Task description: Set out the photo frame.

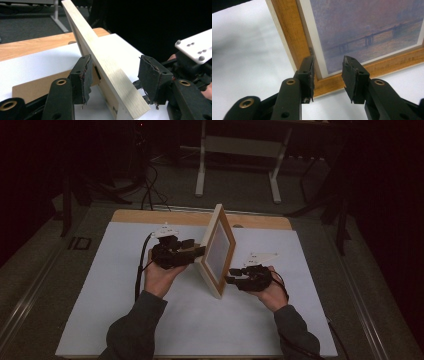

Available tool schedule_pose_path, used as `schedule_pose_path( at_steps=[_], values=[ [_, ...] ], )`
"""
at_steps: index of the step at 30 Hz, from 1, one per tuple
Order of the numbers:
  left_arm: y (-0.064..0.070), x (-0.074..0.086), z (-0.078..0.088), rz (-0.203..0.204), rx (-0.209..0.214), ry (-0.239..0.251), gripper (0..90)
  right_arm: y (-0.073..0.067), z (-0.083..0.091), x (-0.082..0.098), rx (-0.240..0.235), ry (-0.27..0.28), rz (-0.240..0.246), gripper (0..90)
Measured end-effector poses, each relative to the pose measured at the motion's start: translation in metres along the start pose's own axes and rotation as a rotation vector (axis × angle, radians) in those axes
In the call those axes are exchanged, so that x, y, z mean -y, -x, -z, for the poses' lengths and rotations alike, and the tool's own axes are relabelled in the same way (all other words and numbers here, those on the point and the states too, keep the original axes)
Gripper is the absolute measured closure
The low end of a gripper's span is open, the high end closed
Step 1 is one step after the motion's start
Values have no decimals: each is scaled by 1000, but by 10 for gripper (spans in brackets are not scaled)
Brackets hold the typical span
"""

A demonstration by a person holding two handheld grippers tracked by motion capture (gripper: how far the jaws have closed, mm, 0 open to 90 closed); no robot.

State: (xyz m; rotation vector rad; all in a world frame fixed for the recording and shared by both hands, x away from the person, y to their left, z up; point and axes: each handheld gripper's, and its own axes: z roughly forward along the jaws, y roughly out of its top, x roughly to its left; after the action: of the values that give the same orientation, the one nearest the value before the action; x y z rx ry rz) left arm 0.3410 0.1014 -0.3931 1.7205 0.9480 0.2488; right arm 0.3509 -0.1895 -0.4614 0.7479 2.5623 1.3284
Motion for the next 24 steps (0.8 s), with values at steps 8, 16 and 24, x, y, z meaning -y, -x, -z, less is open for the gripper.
schedule_pose_path(
  at_steps=[8, 16, 24],
  values=[
    [13, 3, -2, -25, -23, -10, 424, 3, 1, 4, 10, -2, -15, 609],
    [22, 13, -13, -53, -65, -52, 393, 4, 1, 4, 18, -6, -24, 590],
    [23, 21, -22, -34, -88, -81, 433, 5, 0, 6, 21, -6, -29, 582]
  ],
)
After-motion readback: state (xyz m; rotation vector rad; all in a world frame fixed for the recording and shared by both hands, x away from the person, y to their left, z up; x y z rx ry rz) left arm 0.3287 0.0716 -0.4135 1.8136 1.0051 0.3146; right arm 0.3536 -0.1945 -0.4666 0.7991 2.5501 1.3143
